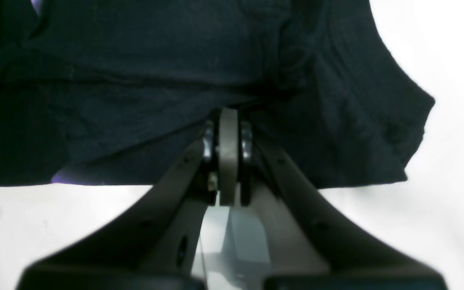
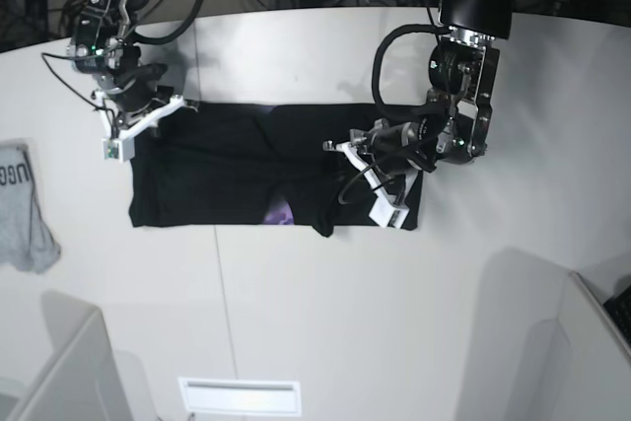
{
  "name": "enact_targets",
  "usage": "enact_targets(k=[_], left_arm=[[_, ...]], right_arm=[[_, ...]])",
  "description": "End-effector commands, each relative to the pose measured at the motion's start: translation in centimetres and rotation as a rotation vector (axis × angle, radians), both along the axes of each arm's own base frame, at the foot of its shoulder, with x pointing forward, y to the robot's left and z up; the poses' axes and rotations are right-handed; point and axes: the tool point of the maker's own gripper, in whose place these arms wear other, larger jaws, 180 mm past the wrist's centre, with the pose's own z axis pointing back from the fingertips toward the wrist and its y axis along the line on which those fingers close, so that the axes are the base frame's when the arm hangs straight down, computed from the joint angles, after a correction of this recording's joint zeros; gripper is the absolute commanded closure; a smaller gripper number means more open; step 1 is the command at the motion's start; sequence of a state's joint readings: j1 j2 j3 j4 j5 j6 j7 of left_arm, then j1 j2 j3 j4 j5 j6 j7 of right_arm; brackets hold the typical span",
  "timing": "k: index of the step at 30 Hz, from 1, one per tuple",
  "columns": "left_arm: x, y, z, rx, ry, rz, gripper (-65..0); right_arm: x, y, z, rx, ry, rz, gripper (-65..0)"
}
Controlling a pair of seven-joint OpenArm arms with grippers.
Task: Fold the T-shirt properly
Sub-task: 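Fold the strip end held by the left gripper toward the right gripper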
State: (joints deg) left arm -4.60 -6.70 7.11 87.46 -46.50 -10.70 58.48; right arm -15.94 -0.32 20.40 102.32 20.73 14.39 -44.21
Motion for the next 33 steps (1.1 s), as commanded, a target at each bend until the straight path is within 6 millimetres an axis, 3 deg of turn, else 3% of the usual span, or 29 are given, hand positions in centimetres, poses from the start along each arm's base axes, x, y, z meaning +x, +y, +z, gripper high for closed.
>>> enact_targets(k=[1, 15, 16, 22, 24, 29, 31, 33], left_arm=[[1.0, -0.4, 1.4, -0.027, -0.047, 0.003, 0.0], [1.0, -0.4, 1.5, -0.030, -0.046, 0.003, 0.0], [1.0, -0.4, 1.5, -0.032, -0.046, 0.002, -2.0], [1.2, -2.5, 2.3, -0.064, -0.059, -0.024, -34.6], [0.9, -3.6, 2.5, -0.067, -0.062, -0.058, -40.5], [-0.4, -8.1, 3.4, -0.078, -0.083, -0.195, -44.3], [-0.4, -8.7, 3.9, -0.086, -0.097, -0.206, -44.3], [0.5, -7.5, 4.6, -0.095, -0.117, -0.160, -44.1]], right_arm=[[0.9, -0.2, 1.2, -0.004, -0.050, 0.000, 0.0], [0.9, -0.2, 1.1, -0.003, -0.049, -0.001, 0.0], [0.9, -0.2, 1.1, -0.003, -0.049, -0.001, 0.0], [0.9, -0.2, 1.1, -0.003, -0.049, -0.001, 0.0], [0.9, -0.2, 1.1, -0.003, -0.049, -0.001, 0.0], [1.2, -0.3, 1.5, -0.006, -0.060, -0.004, 0.0], [1.4, -1.4, 1.8, -0.013, -0.069, -0.033, 0.0], [1.8, -1.7, 2.4, 0.026, -0.097, -0.065, 0.0]])
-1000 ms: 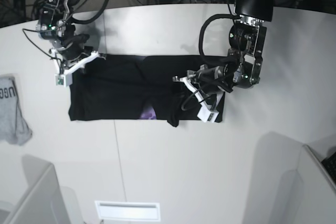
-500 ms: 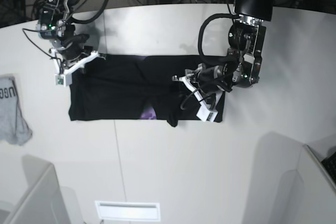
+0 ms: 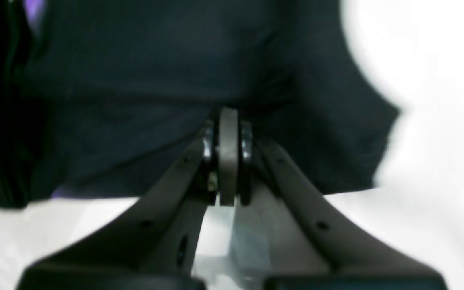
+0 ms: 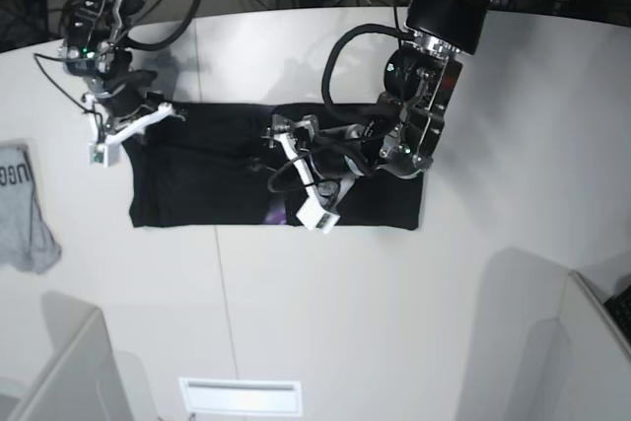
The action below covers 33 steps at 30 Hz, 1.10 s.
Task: Fold the T-shirt properly
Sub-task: 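Fold the strip end held by the left gripper toward the right gripper, then release the shirt and raise both grippers away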
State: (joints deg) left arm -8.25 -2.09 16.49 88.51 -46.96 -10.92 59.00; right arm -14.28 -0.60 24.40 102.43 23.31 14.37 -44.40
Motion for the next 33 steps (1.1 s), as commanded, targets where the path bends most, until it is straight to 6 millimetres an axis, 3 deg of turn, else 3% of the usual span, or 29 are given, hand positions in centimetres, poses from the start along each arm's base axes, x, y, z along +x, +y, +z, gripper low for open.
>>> enact_targets(k=[1, 4, 7, 10, 11, 13, 16, 21, 25, 30, 33], left_arm=[[2.1, 1.4, 2.2, -0.034, -0.070, 0.064, -44.1], [3.6, 7.5, 2.6, -0.012, -0.098, 0.223, -43.1], [4.4, 14.4, 2.4, 0.048, -0.112, 0.373, -29.0], [4.0, 21.1, 2.0, 0.131, -0.112, 0.489, -5.1], [3.5, 22.9, 1.8, 0.157, -0.105, 0.519, 0.0], [2.4, 26.2, 1.3, 0.210, -0.090, 0.571, 0.0], [0.2, 30.0, 0.1, 0.272, -0.049, 0.637, 0.0], [-3.5, 31.8, -2.1, 0.314, 0.031, 0.671, 0.0], [-4.5, 31.8, -2.8, 0.322, 0.056, 0.669, 0.0], [-4.2, 31.9, -2.7, 0.318, 0.052, 0.675, 0.0], [-3.6, 31.8, -2.7, 0.309, 0.050, 0.675, 0.0]], right_arm=[[1.0, -0.6, 1.7, 0.022, -0.071, -0.024, 0.0], [1.9, -1.8, 3.2, 0.100, -0.131, -0.080, 0.0], [2.9, -3.1, 3.8, 0.119, -0.095, -0.057, -1.2], [4.2, -3.9, 3.3, 0.160, -0.036, -0.039, -30.2], [4.5, -4.0, 3.0, 0.180, -0.024, -0.035, -38.7], [4.9, -4.3, 2.8, 0.225, -0.015, -0.029, -50.0], [5.7, -5.2, 2.5, 0.274, -0.005, -0.031, -51.5], [7.1, -8.1, 1.1, 0.293, 0.051, -0.073, -51.5], [7.2, -9.6, -0.5, 0.322, 0.109, -0.107, -51.9], [6.3, -8.7, -2.5, 0.330, 0.136, -0.025, -51.6], [5.6, -7.1, -3.9, 0.258, 0.201, 0.070, -51.6]])
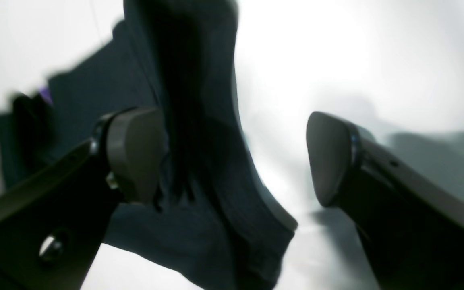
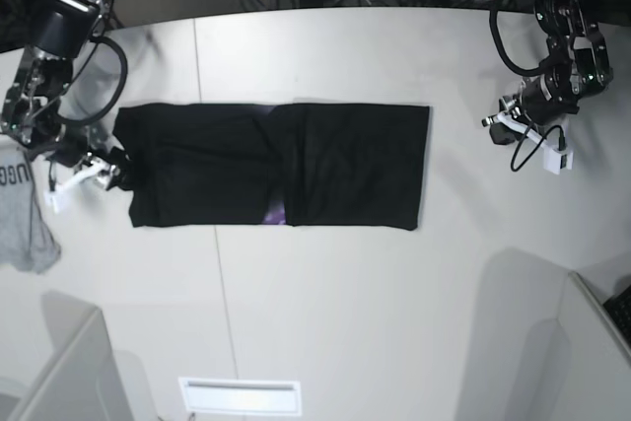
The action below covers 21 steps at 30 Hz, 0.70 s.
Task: Fold the T-shirt properly
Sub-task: 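Release the shirt and raise both grippers away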
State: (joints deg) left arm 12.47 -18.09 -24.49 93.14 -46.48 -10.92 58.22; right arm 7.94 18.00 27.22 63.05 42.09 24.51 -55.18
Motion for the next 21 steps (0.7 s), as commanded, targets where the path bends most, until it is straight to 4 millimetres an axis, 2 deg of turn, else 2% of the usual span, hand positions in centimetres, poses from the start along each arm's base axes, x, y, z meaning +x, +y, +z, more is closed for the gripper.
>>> enact_targets(k=[1, 4, 6, 13, 16, 21], left_arm=[[1.2, 0.4, 1.2, 0.008, -0.048, 0.000, 0.0], [1.2, 0.8, 0.1, -0.010, -0.018, 0.021, 0.0], [1.6, 1.0, 0.0, -0.016, -0.018, 0.030, 0.0], [2.3, 0.9, 0.2, -0.023, -0.031, 0.032, 0.0], [3.4, -1.0, 0.3, -0.025, -0.037, -0.029, 0.0], [4.2, -3.6, -1.3, 0.045, 0.006, -0.114, 0.0]], right_arm=[[-0.3, 0.5, -0.4, -0.025, 0.036, 0.041, -51.6], [-1.3, 1.7, -1.1, -0.034, 0.055, 0.103, -51.6], [-1.4, 2.8, -1.2, -0.033, 0.046, 0.135, -51.5], [-3.1, 4.0, -2.0, -0.028, 0.070, 0.155, -51.5], [-4.0, 4.2, -2.6, -0.022, 0.089, 0.156, -51.5], [-4.6, 6.9, -3.5, 0.003, 0.105, 0.209, -51.5]])
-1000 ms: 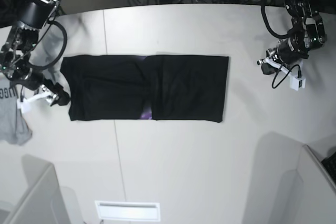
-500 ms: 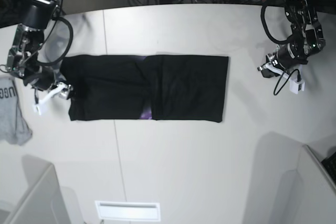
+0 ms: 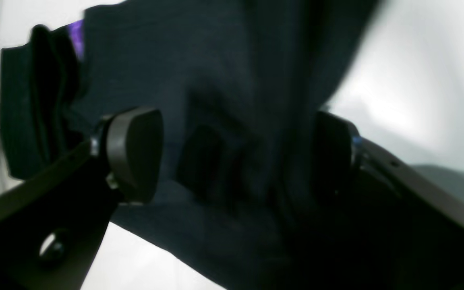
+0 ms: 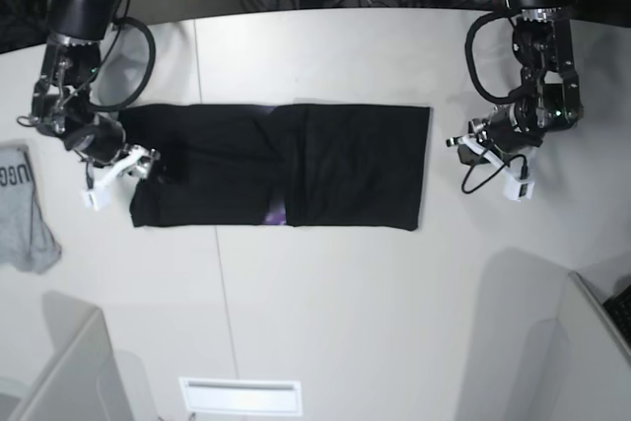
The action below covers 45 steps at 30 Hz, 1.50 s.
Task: Fold the T-shirt properly
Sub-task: 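Release the shirt and raise both grippers away, then grasp the shirt end with the right gripper and fold it toward the left gripper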
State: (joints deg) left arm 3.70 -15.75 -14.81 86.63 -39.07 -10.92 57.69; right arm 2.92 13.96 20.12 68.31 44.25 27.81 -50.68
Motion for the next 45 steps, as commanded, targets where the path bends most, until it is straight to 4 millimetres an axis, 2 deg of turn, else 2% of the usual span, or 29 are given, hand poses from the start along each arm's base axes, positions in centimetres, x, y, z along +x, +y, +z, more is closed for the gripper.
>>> enact_targets(k=[1, 4, 6, 9, 14, 17, 21, 28, 33, 39, 45], left_arm=[[0.9, 0.4, 0.5, 0.022, -0.024, 0.002, 0.0], [1.1, -0.3, -0.4, 0.026, -0.003, -0.001, 0.0], [1.5, -0.9, -0.7, 0.011, 0.000, 0.004, 0.0], [1.9, -1.5, -0.9, -0.002, 0.005, -0.002, 0.0], [2.2, -5.3, -1.3, 0.000, 0.019, -0.131, 0.0], [2.5, -6.1, -1.2, 0.000, 0.014, -0.156, 0.0], [2.8, -6.2, -0.9, 0.001, 0.006, -0.160, 0.0], [3.3, -7.5, -0.7, 0.023, 0.002, -0.229, 0.0], [3.9, -7.7, -0.1, 0.028, -0.017, -0.238, 0.0], [4.0, -6.3, 0.2, 0.057, -0.018, -0.235, 0.0], [3.9, -4.9, 0.2, 0.091, -0.012, -0.236, 0.0]], right_arm=[[-3.3, 0.2, -2.7, -0.056, 0.167, 0.063, -51.5], [-2.7, 0.3, -2.5, -0.057, 0.140, 0.052, -50.9], [-2.6, 0.3, -2.5, -0.058, 0.136, 0.049, -45.3], [-2.5, -0.1, -2.4, -0.062, 0.132, 0.043, -30.0], [-1.3, -0.4, -1.7, -0.063, 0.084, 0.014, 0.0], [-0.6, -1.0, -1.5, -0.069, 0.107, -0.047, 0.0], [0.8, -1.2, 0.5, -0.093, 0.053, -0.076, 0.0], [2.1, 1.3, 4.0, -0.146, -0.022, -0.045, 0.0], [2.6, 4.5, 6.6, -0.151, -0.095, 0.010, 0.0], [2.9, 8.4, 9.7, -0.137, -0.154, 0.039, 0.0], [2.3, 13.4, 11.3, -0.064, -0.175, 0.077, 0.0]])
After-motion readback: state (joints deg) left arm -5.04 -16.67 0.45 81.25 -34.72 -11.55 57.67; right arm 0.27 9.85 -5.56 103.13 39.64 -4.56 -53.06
